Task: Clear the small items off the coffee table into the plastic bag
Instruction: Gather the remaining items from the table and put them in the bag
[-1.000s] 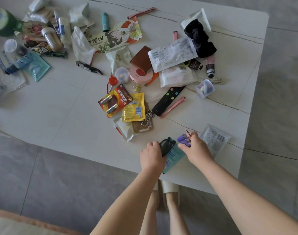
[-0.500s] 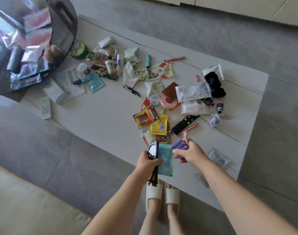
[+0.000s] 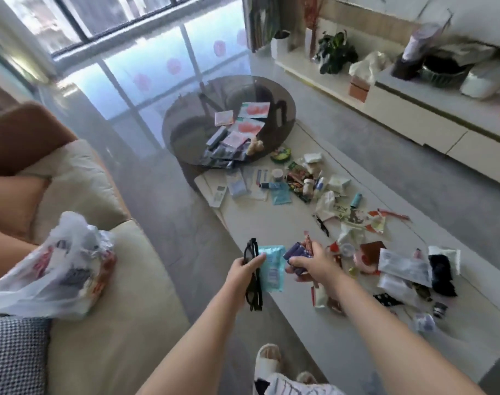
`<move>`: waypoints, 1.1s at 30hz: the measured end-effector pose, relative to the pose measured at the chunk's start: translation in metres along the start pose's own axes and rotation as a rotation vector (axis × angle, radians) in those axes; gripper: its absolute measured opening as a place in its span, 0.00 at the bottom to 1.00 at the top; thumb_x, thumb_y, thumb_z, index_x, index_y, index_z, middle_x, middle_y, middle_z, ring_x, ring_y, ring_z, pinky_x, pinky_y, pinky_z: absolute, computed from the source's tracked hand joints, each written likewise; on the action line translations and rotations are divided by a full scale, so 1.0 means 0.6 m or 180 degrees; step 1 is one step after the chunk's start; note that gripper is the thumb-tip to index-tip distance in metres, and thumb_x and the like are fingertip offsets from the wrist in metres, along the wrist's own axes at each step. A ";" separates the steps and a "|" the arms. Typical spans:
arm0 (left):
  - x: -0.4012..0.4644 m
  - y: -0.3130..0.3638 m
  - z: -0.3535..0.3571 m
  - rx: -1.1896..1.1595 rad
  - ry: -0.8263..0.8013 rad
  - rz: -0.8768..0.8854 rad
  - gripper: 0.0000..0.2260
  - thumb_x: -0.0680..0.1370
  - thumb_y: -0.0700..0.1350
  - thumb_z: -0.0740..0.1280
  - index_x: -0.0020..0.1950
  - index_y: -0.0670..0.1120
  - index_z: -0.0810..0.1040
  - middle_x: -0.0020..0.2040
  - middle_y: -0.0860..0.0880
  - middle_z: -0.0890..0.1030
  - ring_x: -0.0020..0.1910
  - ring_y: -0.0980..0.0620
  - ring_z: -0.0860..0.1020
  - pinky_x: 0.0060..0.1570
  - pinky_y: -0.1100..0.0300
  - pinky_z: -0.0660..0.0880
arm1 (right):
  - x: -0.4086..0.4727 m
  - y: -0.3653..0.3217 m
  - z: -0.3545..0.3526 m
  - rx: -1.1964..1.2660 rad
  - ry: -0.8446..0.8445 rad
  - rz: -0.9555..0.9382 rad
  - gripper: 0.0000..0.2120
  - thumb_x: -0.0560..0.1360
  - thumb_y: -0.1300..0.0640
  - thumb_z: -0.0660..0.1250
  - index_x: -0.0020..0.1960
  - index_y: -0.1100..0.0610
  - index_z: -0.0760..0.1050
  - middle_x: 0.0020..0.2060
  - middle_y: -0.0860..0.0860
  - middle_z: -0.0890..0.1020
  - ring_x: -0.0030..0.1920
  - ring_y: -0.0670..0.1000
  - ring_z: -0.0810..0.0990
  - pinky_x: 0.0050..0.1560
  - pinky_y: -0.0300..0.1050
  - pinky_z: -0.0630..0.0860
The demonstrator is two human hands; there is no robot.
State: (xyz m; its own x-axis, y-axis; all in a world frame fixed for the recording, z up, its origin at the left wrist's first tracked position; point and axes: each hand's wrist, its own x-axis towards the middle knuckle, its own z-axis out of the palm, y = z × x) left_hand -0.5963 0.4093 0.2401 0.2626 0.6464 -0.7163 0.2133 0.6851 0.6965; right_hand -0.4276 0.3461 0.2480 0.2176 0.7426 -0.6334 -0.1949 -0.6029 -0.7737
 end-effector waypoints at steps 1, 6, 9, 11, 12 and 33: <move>-0.007 0.016 -0.021 -0.0239 0.0058 -0.0024 0.13 0.78 0.47 0.66 0.54 0.37 0.78 0.46 0.40 0.81 0.44 0.42 0.81 0.50 0.46 0.78 | 0.002 -0.021 0.022 -0.0022 -0.0086 -0.0045 0.13 0.73 0.66 0.66 0.56 0.60 0.68 0.45 0.57 0.81 0.38 0.49 0.84 0.31 0.43 0.78; -0.038 0.082 -0.145 -0.1114 0.0506 -0.0052 0.12 0.76 0.46 0.56 0.50 0.41 0.73 0.44 0.41 0.74 0.43 0.43 0.74 0.42 0.54 0.72 | 0.013 -0.118 0.155 -0.0229 -0.0589 -0.0191 0.15 0.73 0.66 0.65 0.57 0.57 0.67 0.45 0.58 0.80 0.42 0.54 0.82 0.33 0.44 0.78; -0.053 0.118 -0.228 -0.1139 0.0837 0.0121 0.08 0.77 0.40 0.57 0.45 0.39 0.74 0.38 0.41 0.74 0.35 0.45 0.74 0.37 0.55 0.72 | 0.019 -0.169 0.249 -0.0462 -0.0741 -0.0253 0.14 0.73 0.67 0.62 0.58 0.59 0.68 0.39 0.57 0.80 0.37 0.52 0.81 0.33 0.44 0.78; -0.059 0.134 -0.285 -0.1145 0.0901 0.0283 0.10 0.78 0.37 0.57 0.51 0.34 0.76 0.46 0.35 0.77 0.41 0.41 0.76 0.45 0.48 0.75 | 0.023 -0.198 0.313 -0.0562 -0.0840 -0.0272 0.12 0.74 0.68 0.61 0.56 0.59 0.69 0.36 0.57 0.79 0.33 0.51 0.78 0.29 0.43 0.77; -0.059 0.141 -0.315 -0.1141 0.0945 0.0364 0.11 0.80 0.36 0.58 0.56 0.32 0.75 0.49 0.34 0.77 0.44 0.40 0.76 0.50 0.45 0.75 | 0.025 -0.213 0.345 -0.0614 -0.0900 -0.0275 0.12 0.74 0.69 0.61 0.54 0.59 0.68 0.36 0.57 0.79 0.32 0.51 0.77 0.28 0.42 0.77; -0.063 0.184 -0.757 -0.2623 0.2471 0.0469 0.14 0.80 0.43 0.64 0.64 0.40 0.71 0.59 0.35 0.78 0.56 0.35 0.78 0.58 0.35 0.73 | 0.200 -0.317 0.836 -0.1878 -0.1964 -0.0320 0.15 0.74 0.67 0.64 0.60 0.68 0.68 0.39 0.62 0.78 0.30 0.50 0.79 0.30 0.45 0.81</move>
State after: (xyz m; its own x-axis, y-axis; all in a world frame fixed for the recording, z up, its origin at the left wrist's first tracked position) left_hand -1.0103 0.6131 0.3246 -0.4801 0.5755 -0.6621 -0.5291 0.4120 0.7418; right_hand -0.8441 0.6964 0.3258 -0.3853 0.7231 -0.5733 0.3640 -0.4518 -0.8145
